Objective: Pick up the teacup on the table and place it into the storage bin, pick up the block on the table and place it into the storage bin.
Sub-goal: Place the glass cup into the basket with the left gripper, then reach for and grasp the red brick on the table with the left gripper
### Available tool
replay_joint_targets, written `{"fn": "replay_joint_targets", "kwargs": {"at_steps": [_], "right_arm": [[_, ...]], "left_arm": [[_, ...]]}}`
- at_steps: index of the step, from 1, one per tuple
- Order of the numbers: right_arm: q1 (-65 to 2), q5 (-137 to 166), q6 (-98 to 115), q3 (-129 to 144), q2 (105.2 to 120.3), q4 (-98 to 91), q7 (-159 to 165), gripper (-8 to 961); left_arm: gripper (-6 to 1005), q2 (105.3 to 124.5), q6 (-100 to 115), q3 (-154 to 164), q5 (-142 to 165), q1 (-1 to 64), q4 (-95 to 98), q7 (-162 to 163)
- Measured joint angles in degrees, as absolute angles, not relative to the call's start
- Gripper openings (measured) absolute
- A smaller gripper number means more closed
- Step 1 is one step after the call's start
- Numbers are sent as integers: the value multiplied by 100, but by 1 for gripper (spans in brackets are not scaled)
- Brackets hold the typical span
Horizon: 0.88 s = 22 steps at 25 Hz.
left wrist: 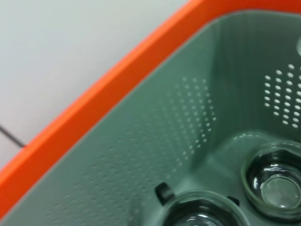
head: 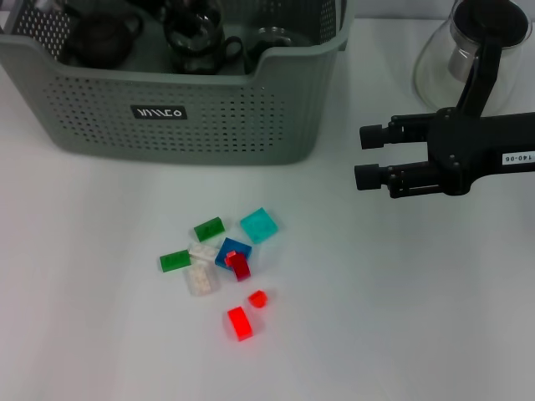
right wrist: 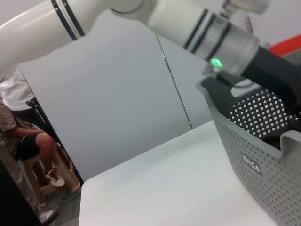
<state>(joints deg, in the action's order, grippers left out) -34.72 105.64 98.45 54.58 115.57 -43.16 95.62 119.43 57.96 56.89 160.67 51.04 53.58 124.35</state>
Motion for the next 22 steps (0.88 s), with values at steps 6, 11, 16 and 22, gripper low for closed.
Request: {"fn": "replay_joint_targets", "kwargs": {"at_steps": [6,11,16,22], "right_arm": [[-3463,10564,9844,5458,11558,-4315,9542,775],[-3461,10564,9854,5435,11539,-4316,9537,775],[-3459,10564,9837,5414,11513,-4315,9518,775],[-3439,10564,9816,5393,11502,-4316,9476,775]], "left_arm": [[689,11949,6922,5607,16005,4572,7151,12846],[810,11951,8351,5193,15209,4263,8576,12824],[832,11889,10573,4598,13381,4021,9225,12007],[827,11944,11809,4629,12446,3579,9390,11403]]}}
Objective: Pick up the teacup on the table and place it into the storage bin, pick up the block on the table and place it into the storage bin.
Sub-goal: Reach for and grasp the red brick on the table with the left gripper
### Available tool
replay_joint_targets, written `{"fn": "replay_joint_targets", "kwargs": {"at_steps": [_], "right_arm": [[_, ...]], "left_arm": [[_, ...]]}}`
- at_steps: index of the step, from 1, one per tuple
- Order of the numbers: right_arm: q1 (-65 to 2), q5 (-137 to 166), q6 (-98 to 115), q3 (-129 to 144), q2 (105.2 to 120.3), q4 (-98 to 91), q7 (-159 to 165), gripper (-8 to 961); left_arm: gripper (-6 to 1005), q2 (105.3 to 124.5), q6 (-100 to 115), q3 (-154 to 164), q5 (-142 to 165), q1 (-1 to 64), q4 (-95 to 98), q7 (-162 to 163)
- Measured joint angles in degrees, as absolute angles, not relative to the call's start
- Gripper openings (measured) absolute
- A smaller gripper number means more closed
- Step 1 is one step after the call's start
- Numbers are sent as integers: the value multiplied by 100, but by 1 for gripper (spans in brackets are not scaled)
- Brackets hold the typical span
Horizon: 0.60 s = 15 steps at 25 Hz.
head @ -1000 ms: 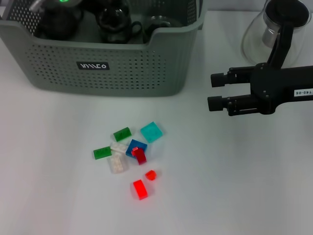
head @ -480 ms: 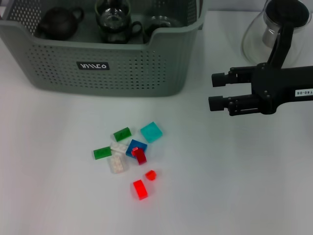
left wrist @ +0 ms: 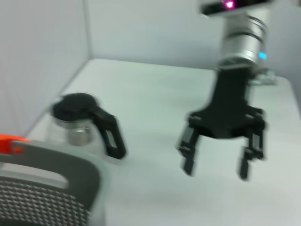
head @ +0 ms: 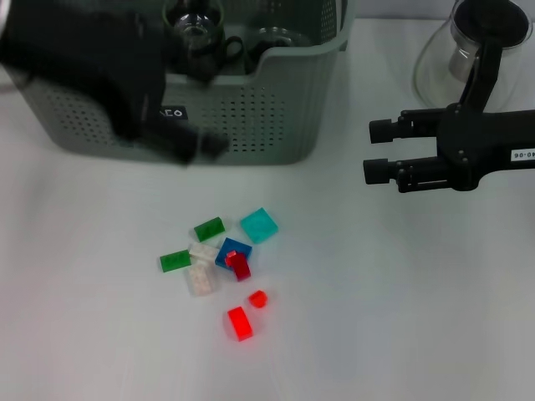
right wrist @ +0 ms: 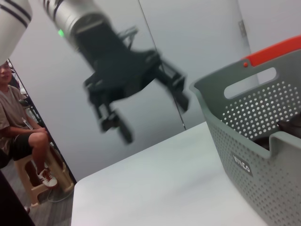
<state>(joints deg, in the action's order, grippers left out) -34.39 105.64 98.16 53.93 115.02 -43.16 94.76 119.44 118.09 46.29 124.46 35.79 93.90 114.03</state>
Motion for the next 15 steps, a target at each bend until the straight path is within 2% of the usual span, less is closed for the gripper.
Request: {"fn": "replay_joint_targets", "kwargs": {"at_steps": [6,10,15], "right_arm": [[-3426,10564,9828,5323,11495,-4315,9540,775],[-3414,10564,9813,5286,11496,-4307,9585,775],[-3388,10565,9808,5236,11496,-4292,9586,775]], "left_arm": [[823,12117,11819,5482,12551,2894,9555,11184],[821,12392,11588,5873,13129,2820,9268,11388],[819,12402,10927,6563,13529,3000,8429,12176]]}}
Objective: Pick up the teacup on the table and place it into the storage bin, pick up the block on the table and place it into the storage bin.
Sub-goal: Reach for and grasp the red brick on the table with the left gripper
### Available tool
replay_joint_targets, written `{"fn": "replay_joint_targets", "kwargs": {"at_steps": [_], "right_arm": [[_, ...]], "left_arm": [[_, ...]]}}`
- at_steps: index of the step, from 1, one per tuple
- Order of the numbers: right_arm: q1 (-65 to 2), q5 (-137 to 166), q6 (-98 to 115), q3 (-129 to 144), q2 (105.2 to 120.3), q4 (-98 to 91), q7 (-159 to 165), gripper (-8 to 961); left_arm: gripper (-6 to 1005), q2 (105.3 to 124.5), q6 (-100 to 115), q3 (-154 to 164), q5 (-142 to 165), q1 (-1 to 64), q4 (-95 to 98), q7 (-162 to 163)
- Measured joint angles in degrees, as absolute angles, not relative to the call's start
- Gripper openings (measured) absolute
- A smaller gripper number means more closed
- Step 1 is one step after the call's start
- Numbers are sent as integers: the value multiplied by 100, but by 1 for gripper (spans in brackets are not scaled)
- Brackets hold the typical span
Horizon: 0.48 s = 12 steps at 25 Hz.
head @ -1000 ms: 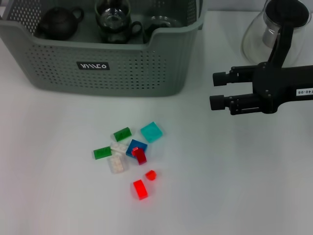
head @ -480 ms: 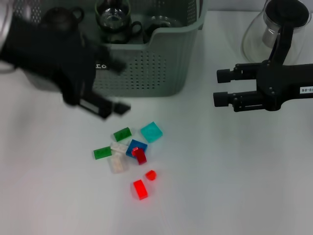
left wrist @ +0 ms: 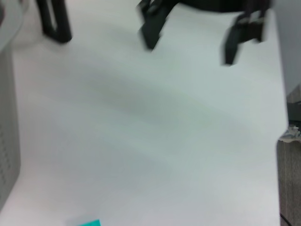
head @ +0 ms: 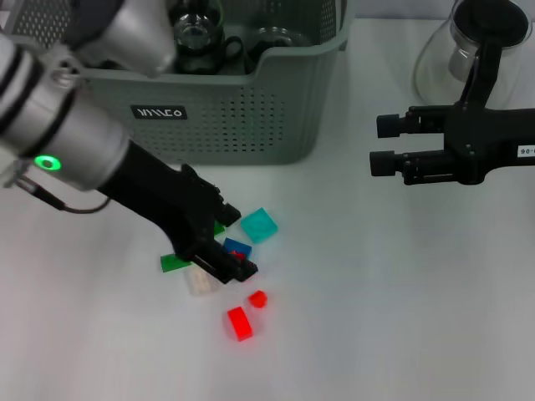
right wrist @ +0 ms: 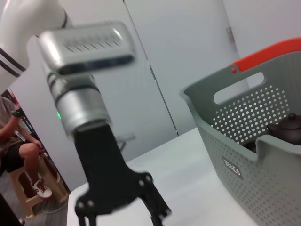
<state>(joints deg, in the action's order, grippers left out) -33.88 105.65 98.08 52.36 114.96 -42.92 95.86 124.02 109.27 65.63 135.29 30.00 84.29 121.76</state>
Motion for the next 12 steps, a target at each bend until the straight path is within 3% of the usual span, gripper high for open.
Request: {"fn": "replay_joint_targets", "kwargs": {"at_steps": [12], "right_arm": [[-3383,10565,9802,5223,11496,-4237,9540,776]], "left_arm": [[814,12430,9735,7530,14074,3119,7549,12237]]}}
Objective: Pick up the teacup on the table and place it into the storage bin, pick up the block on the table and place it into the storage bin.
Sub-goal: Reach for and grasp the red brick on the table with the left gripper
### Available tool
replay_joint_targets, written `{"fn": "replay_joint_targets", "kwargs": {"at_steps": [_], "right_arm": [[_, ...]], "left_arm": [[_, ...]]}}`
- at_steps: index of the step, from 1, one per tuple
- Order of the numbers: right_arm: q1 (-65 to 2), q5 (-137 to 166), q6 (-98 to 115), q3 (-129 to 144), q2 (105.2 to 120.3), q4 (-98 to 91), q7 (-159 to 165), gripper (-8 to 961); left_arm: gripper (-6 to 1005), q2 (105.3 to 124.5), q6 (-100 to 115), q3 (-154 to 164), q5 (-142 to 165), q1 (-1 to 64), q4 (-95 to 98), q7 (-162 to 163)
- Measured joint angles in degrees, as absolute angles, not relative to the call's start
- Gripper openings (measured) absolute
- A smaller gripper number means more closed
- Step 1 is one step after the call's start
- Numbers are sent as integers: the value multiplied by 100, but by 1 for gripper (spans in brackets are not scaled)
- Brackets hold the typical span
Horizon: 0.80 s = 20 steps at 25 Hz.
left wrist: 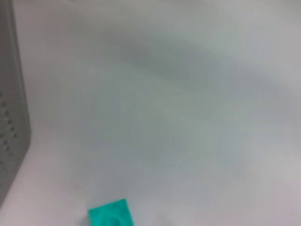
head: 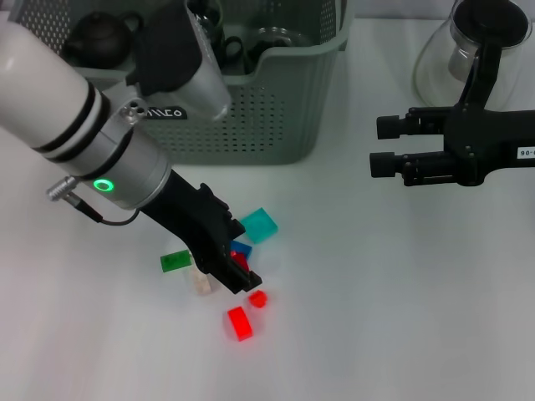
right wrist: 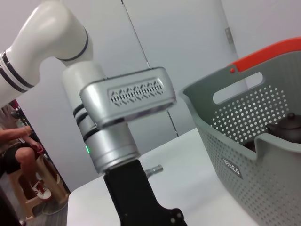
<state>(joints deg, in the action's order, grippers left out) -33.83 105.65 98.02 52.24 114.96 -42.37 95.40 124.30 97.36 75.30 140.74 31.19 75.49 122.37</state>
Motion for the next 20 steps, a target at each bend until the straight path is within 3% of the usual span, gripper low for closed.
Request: {"fn": "replay_joint_targets", "kwargs": {"at_steps": [20], "right_arm": [[-3375,10564,9799,5213,11496,-4245,9524,776]], "left_arm": [[805,12445,9177,8014,14383,3097,7287,12280]]}}
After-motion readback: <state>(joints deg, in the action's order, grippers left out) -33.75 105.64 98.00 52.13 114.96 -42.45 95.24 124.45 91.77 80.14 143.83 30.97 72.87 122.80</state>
